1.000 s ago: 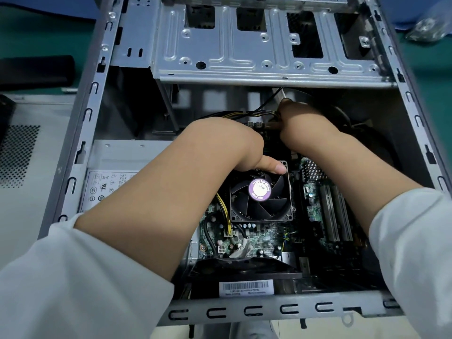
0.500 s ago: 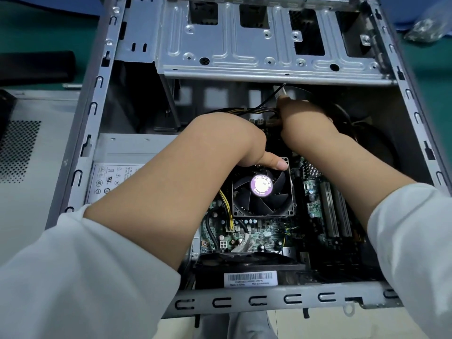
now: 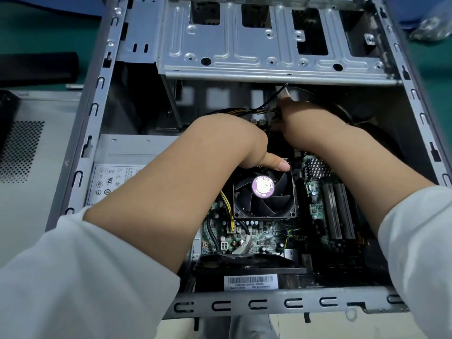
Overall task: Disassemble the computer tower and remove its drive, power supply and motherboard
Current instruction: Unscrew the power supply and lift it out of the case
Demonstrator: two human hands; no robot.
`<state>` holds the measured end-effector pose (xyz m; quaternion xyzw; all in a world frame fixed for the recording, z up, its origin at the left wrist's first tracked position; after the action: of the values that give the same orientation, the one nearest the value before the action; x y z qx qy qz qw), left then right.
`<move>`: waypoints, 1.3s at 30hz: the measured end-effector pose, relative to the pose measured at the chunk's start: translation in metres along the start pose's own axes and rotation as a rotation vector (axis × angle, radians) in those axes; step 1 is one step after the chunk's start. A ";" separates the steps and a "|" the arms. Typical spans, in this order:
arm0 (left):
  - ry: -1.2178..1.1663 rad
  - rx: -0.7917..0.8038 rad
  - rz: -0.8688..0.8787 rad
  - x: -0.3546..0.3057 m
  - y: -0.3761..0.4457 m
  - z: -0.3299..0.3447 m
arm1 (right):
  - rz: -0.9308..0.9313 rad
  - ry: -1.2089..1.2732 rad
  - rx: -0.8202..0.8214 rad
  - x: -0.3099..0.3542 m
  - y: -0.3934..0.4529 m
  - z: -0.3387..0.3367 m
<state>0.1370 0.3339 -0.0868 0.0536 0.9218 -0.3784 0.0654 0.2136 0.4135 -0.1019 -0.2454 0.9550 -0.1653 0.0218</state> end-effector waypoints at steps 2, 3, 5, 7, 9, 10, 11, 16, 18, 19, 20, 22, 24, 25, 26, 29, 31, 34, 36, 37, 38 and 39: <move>-0.011 0.000 -0.001 0.000 0.000 0.000 | 0.007 -0.015 -0.017 0.001 -0.002 0.000; -0.016 -0.001 -0.001 0.000 -0.001 0.000 | 0.012 -0.035 -0.039 0.001 -0.003 0.000; -0.025 0.004 -0.004 0.000 -0.002 0.001 | 0.016 -0.053 -0.075 0.002 -0.006 0.001; -0.031 0.008 -0.002 0.000 -0.002 0.002 | 0.038 -0.031 -0.072 0.001 -0.005 0.000; -0.034 0.006 0.001 0.000 -0.001 0.002 | 0.052 0.000 -0.041 0.000 -0.002 -0.002; -0.038 0.010 0.000 0.001 -0.001 0.002 | 0.045 0.007 -0.025 0.001 -0.001 -0.003; -0.044 0.016 -0.001 0.002 -0.001 0.002 | 0.032 0.011 -0.014 0.002 0.001 -0.003; -0.048 0.017 0.004 0.000 -0.002 0.002 | 0.051 0.042 0.029 0.003 -0.001 0.001; -0.041 0.015 0.002 0.000 -0.002 0.002 | 0.074 0.079 0.058 0.003 0.000 0.002; -0.040 0.017 0.000 0.000 -0.002 0.002 | 0.076 0.094 0.067 0.003 0.001 0.002; -0.041 0.020 -0.002 0.000 -0.002 0.002 | 0.070 0.104 0.078 0.002 0.003 0.002; -0.046 0.017 -0.004 0.000 -0.003 0.002 | 0.059 0.126 0.114 0.001 0.004 0.003; -0.041 0.006 -0.003 0.000 -0.003 0.001 | 0.083 0.166 0.151 0.001 0.002 0.008; -0.035 -0.001 -0.002 0.000 -0.003 0.001 | 0.104 0.174 0.143 0.001 0.001 0.011; -0.032 -0.008 -0.001 0.000 -0.003 0.001 | 0.123 0.175 0.113 0.001 -0.001 0.013; -0.032 -0.005 0.000 0.000 -0.004 0.001 | 0.135 0.177 -0.006 0.005 -0.006 0.012; -0.036 0.002 -0.004 0.000 -0.004 0.001 | 0.135 0.189 -0.040 0.005 -0.006 0.011; -0.033 0.002 -0.003 -0.001 -0.004 0.001 | 0.114 0.226 -0.017 0.004 -0.004 0.012; -0.023 0.002 -0.001 0.000 -0.003 0.001 | 0.097 0.197 -0.020 0.007 -0.005 0.011; -0.022 0.003 0.002 0.000 -0.003 0.001 | 0.087 0.155 -0.031 0.008 -0.005 0.011; -0.022 0.003 0.005 0.000 -0.003 0.000 | 0.076 0.101 -0.047 0.010 -0.005 0.010; -0.021 0.001 0.009 0.000 -0.003 -0.001 | 0.063 0.048 -0.064 0.012 -0.006 0.009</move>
<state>0.1364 0.3319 -0.0841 0.0538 0.9205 -0.3792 0.0770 0.2073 0.4003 -0.1083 -0.2120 0.9672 -0.1396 -0.0037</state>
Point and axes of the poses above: each hand's wrist, its own y-axis towards the middle knuckle, its own z-axis out of the palm, x = y × z, the point moved 5 cm from there along y, towards the middle knuckle, and after that the axes turned 5 degrees about z, right-handed, at the moved point
